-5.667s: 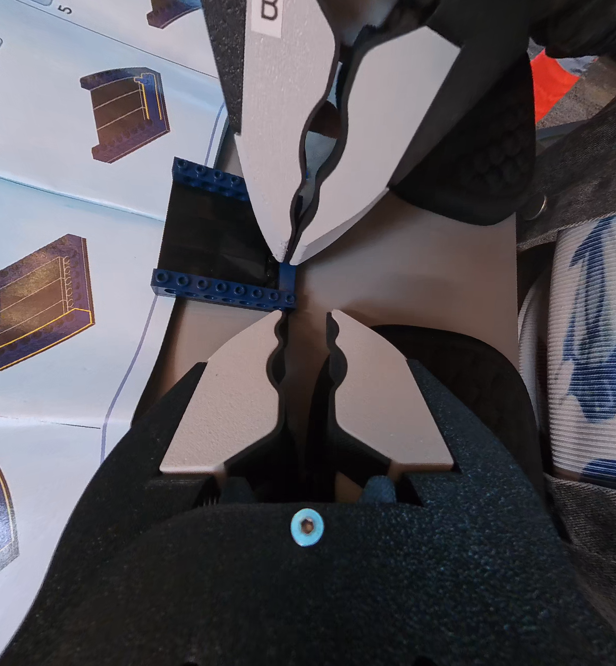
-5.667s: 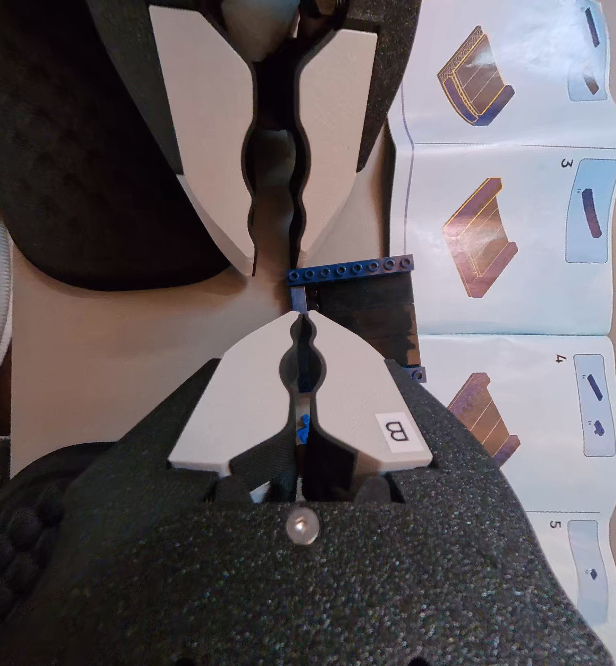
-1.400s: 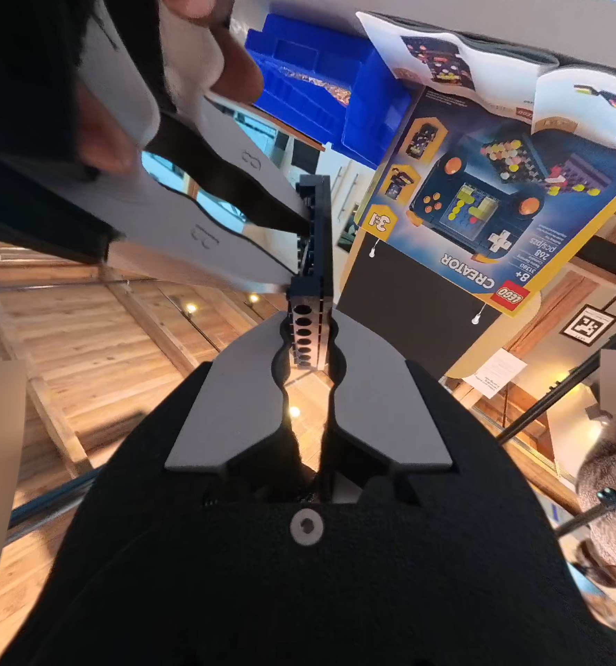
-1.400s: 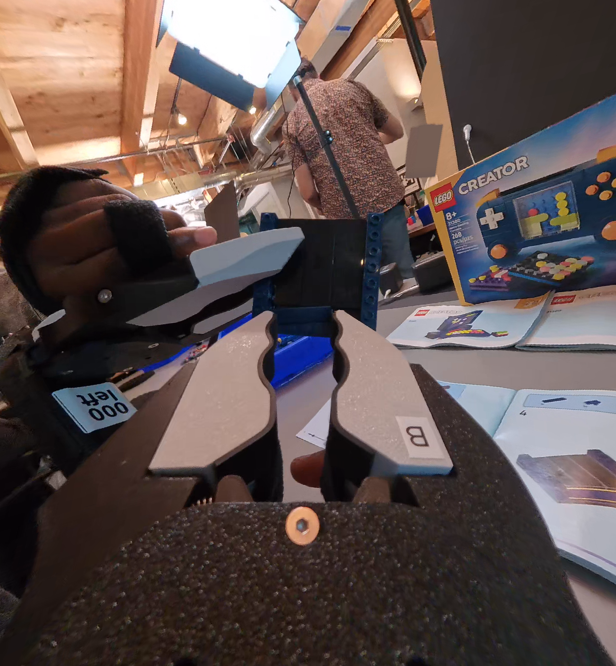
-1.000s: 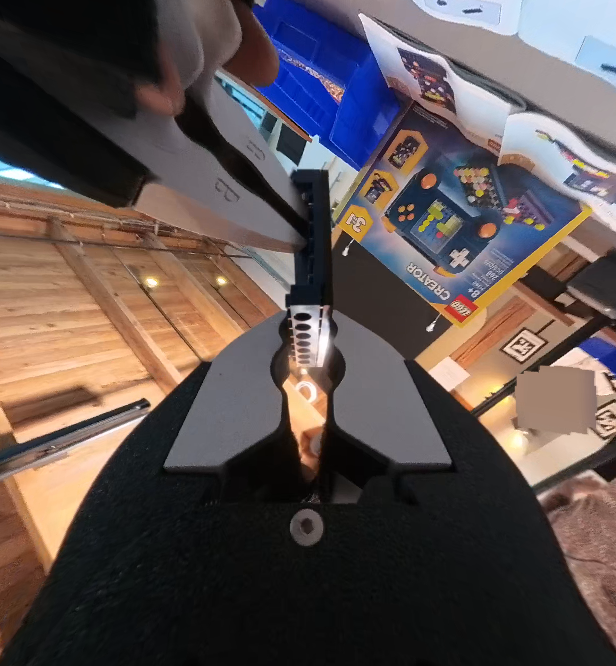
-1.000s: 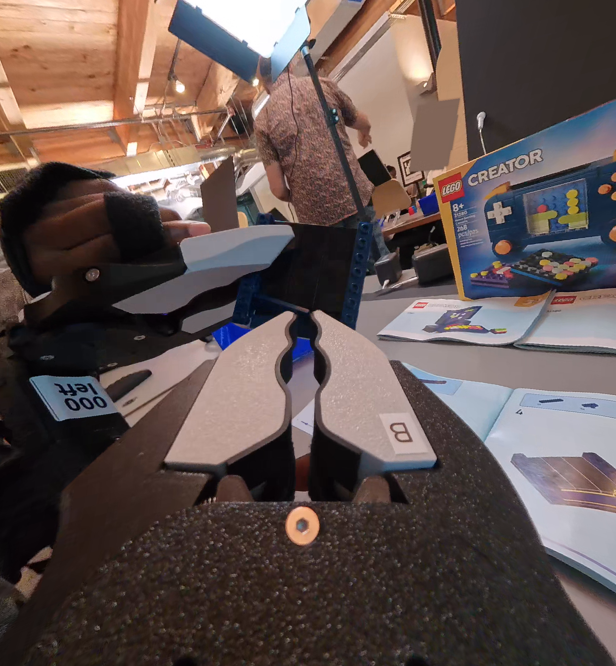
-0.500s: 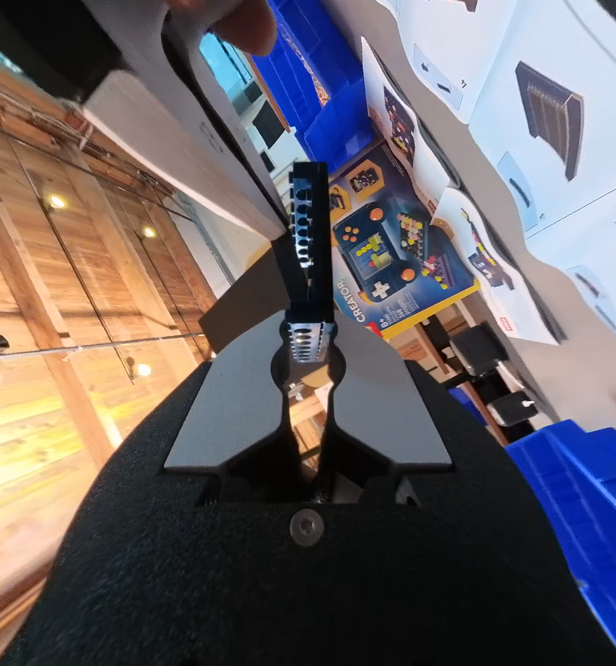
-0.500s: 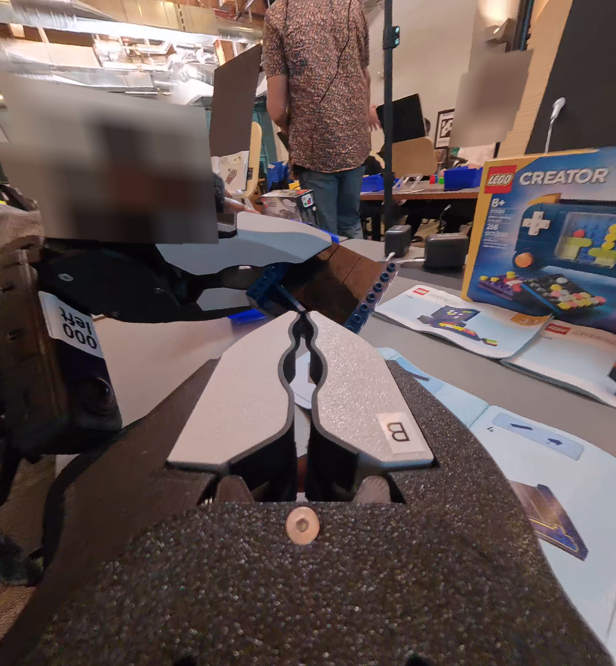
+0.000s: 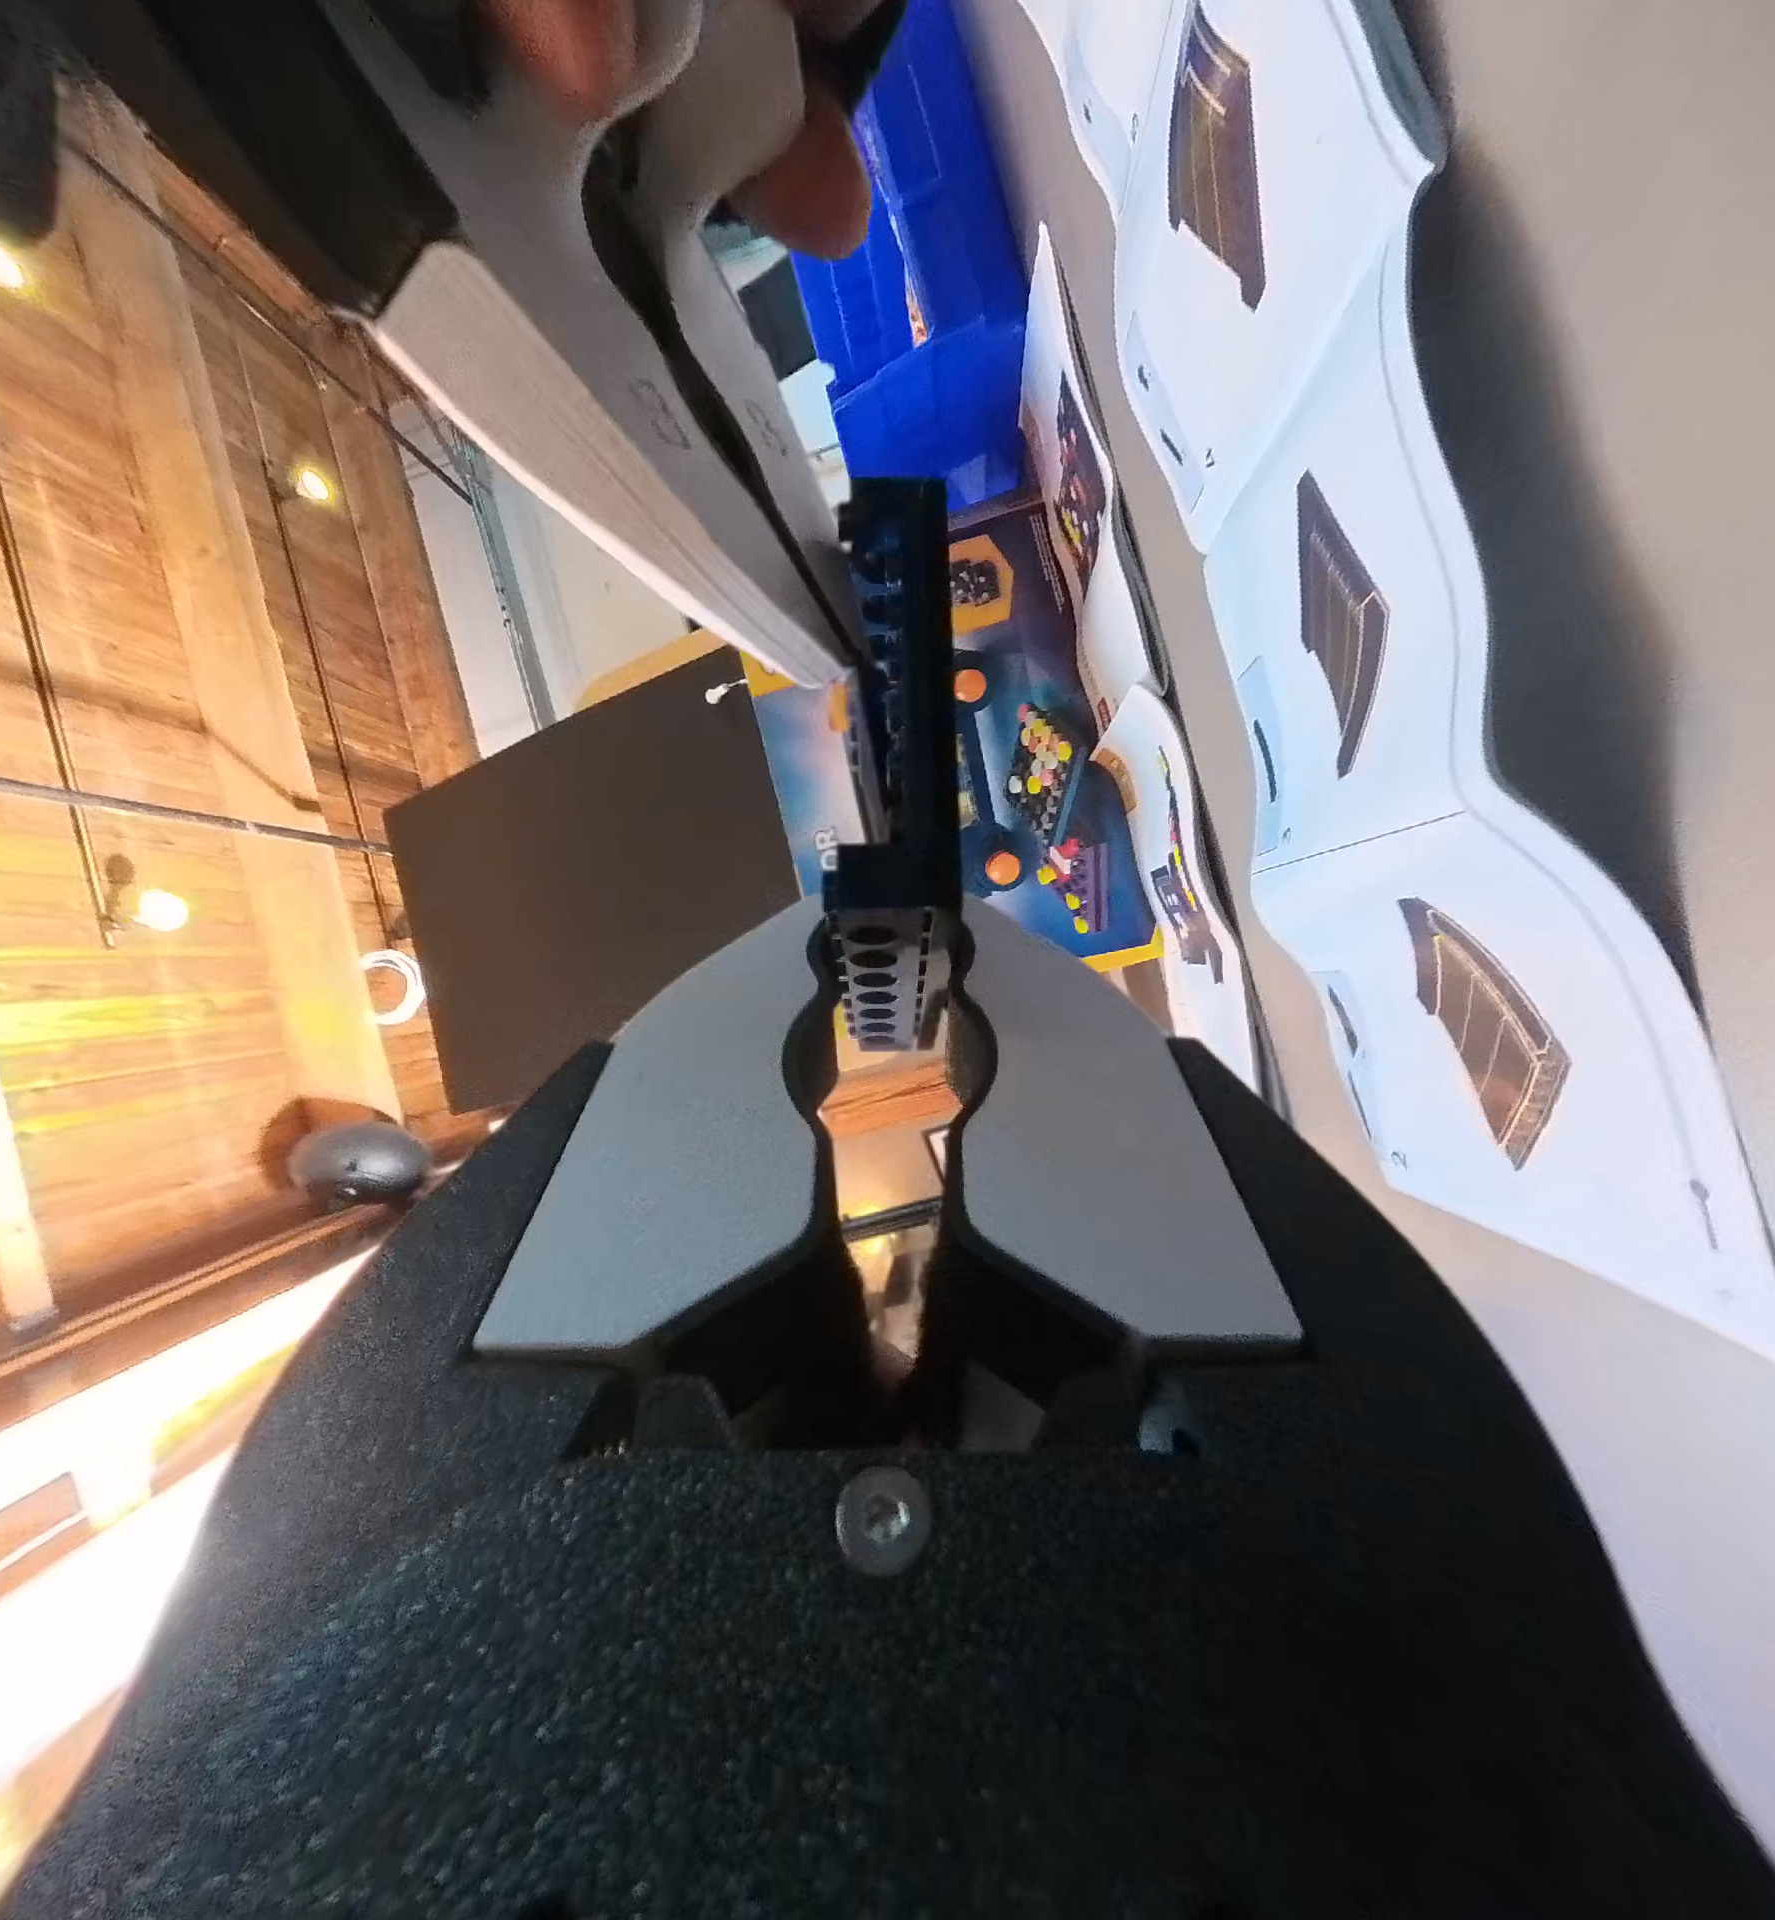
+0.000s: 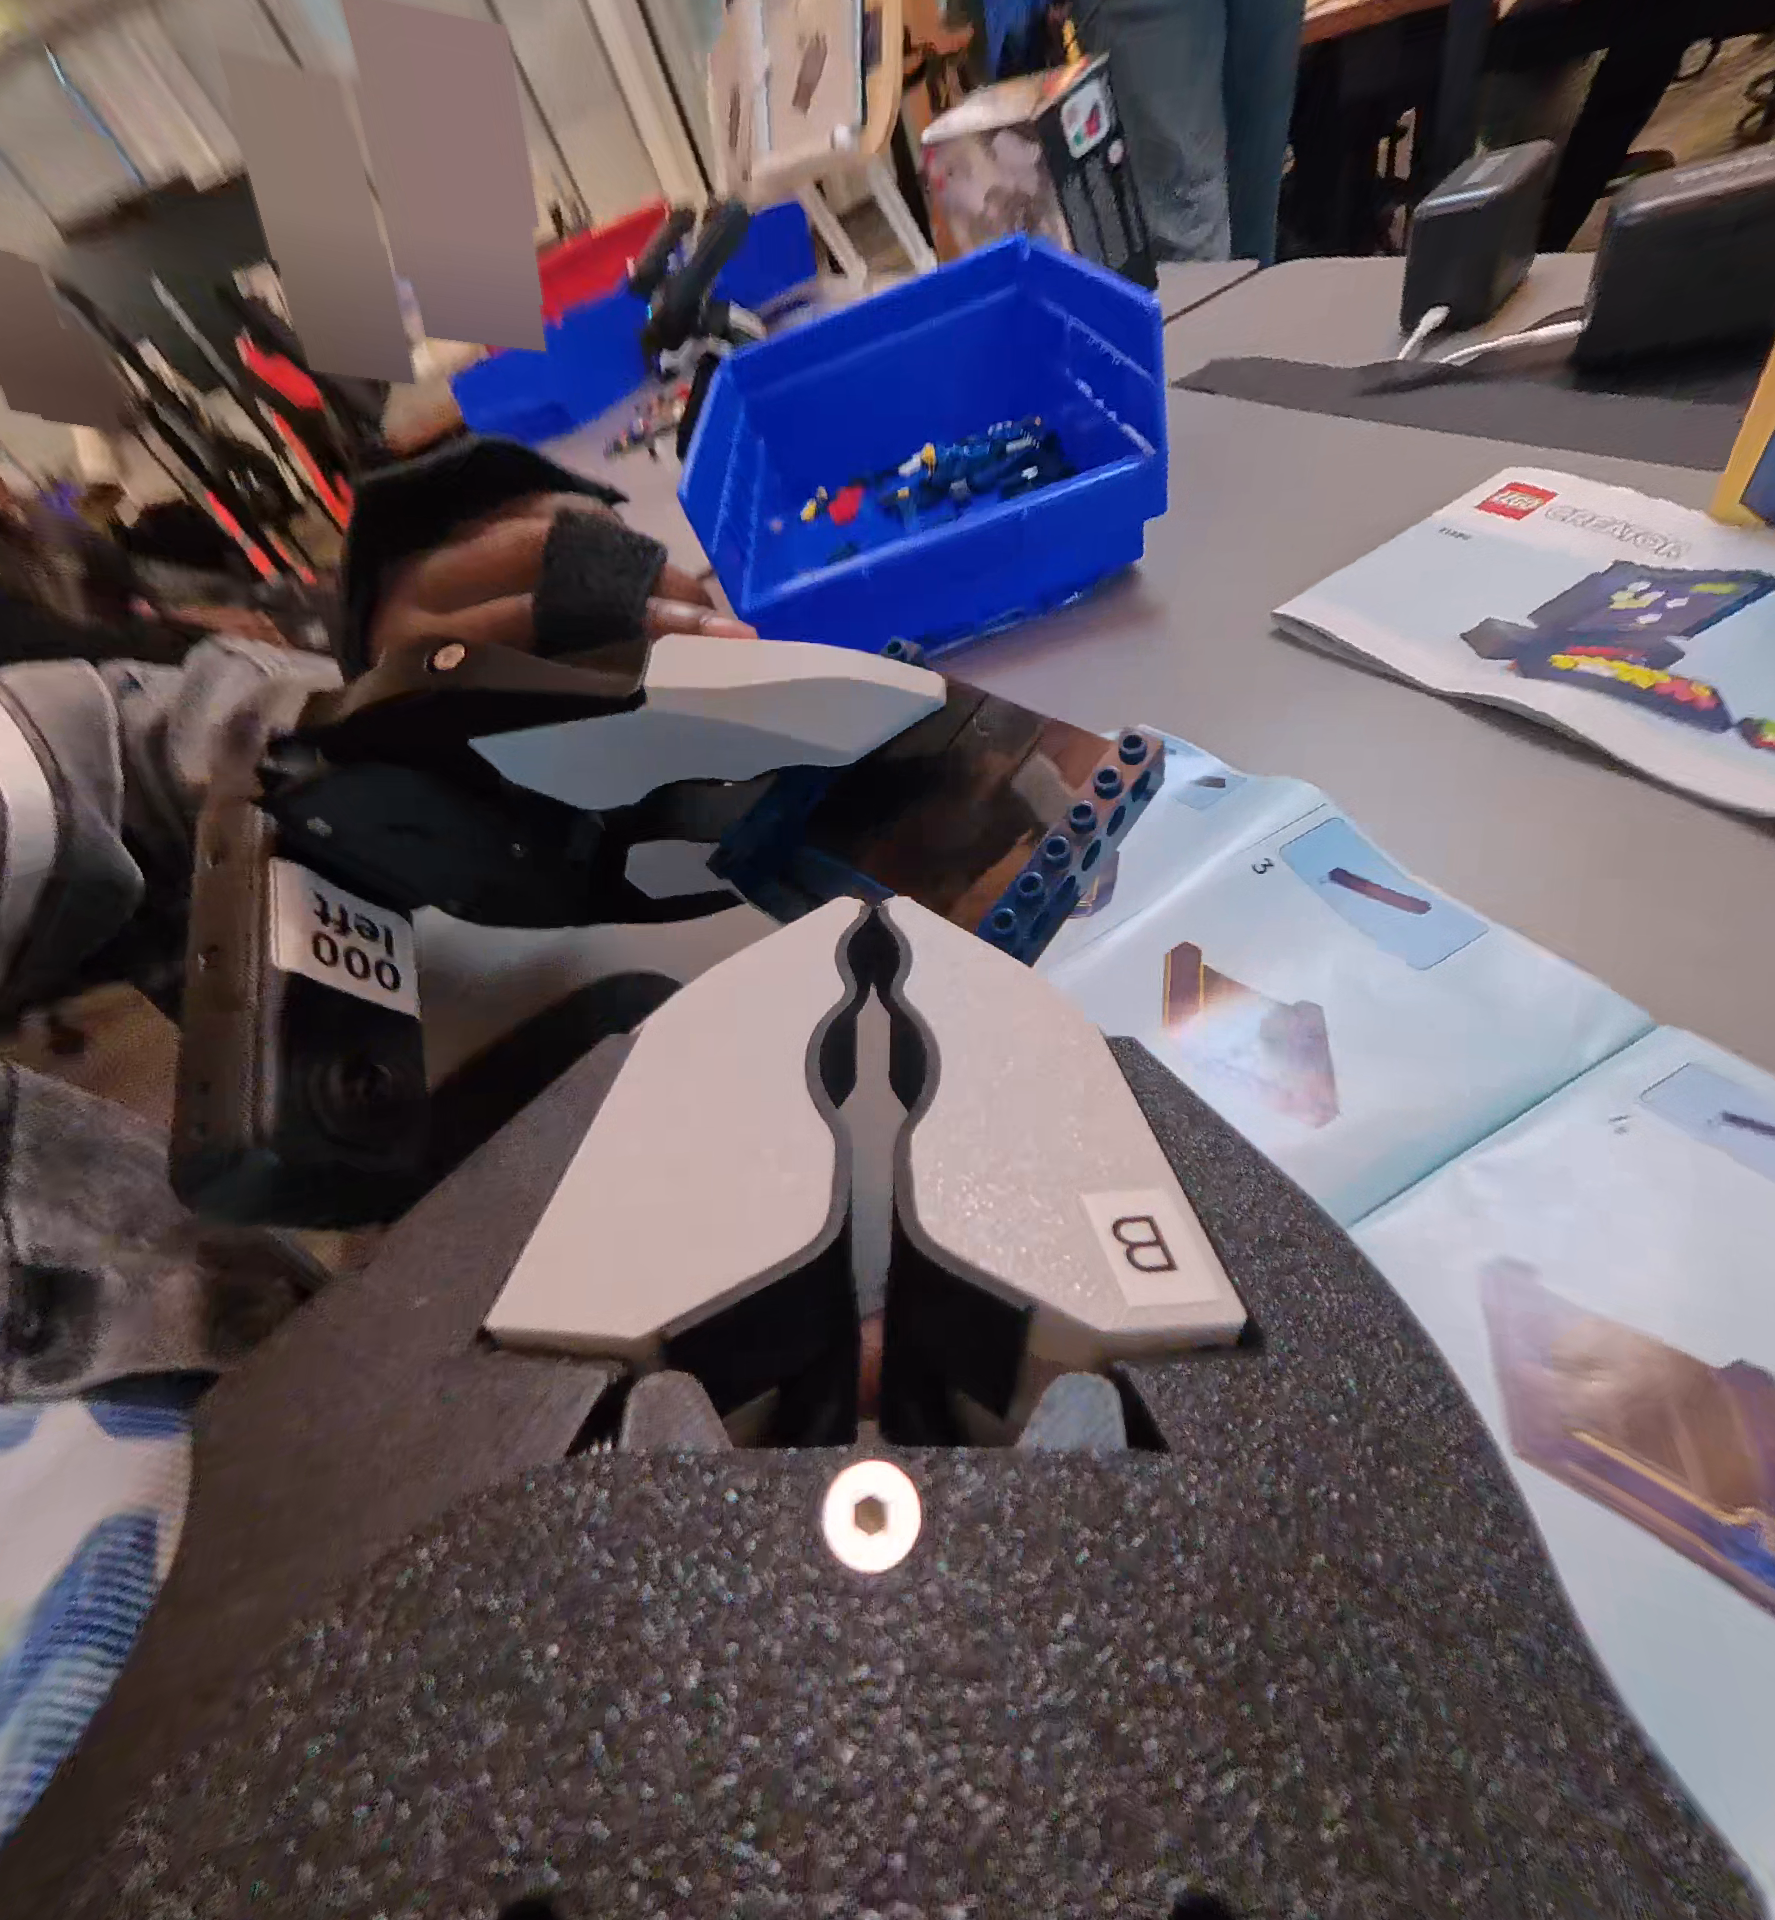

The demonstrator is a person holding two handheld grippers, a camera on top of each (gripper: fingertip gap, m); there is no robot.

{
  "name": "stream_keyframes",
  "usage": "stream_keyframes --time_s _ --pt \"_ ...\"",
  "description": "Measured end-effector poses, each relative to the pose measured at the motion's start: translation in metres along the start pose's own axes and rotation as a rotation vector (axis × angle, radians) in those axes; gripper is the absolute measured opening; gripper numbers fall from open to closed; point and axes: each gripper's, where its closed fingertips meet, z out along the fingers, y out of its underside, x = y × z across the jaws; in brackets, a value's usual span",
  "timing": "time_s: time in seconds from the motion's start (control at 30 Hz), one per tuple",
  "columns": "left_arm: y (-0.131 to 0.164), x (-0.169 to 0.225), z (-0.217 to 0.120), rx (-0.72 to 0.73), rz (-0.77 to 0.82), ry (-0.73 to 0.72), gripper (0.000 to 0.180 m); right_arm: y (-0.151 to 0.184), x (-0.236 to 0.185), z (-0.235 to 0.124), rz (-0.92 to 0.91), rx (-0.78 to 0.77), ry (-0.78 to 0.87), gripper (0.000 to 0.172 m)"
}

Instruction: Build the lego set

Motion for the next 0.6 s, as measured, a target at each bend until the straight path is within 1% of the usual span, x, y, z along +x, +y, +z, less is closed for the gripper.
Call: stream_keyframes --time_s 0.1,0.17,0.2,0.3,0.37,0.43,0.5,0.53,0.57,0.6 --pt "0.001 0.000 0.001 0.002 0.000 -0.012 0.016 0.002 0.001 0.002 -0.151 -0.080 0.010 0.000" --pt "-0.001 0.001 0.001 0.015 -0.004 -0.013 0.016 0.003 0.000 0.003 -0.267 -0.126 0.006 0.005" --pt "-0.002 0.002 0.001 0.024 -0.014 -0.012 0.016 0.003 0.001 0.003 -0.335 -0.147 0.014 0.009" --pt "-0.002 0.002 0.000 0.039 -0.030 -0.012 0.016 0.002 0.006 0.000 -0.553 -0.216 0.032 0.010" --pt "-0.003 0.004 0.000 0.045 -0.039 0.000 0.016 0.004 0.006 -0.003 -0.624 -0.279 -0.002 0.010" --pt "-0.004 0.006 0.000 0.045 -0.016 0.012 0.016 0.005 0.005 -0.005 -0.629 -0.328 -0.043 0.010" --pt "0.001 0.004 -0.001 0.002 0.084 0.001 0.016 0.007 0.004 -0.005 -0.540 -0.346 -0.039 0.010" --pt "0.004 0.001 -0.001 -0.023 0.155 -0.016 0.016 0.008 0.000 -0.004 -0.459 -0.335 -0.038 0.017" --pt "0.005 -0.002 -0.002 -0.035 0.212 -0.032 0.016 0.008 -0.003 -0.001 -0.371 -0.305 -0.025 0.031" --pt "0.006 -0.003 -0.003 -0.042 0.246 -0.028 0.016 0.007 -0.004 0.002 -0.290 -0.253 0.002 0.037"
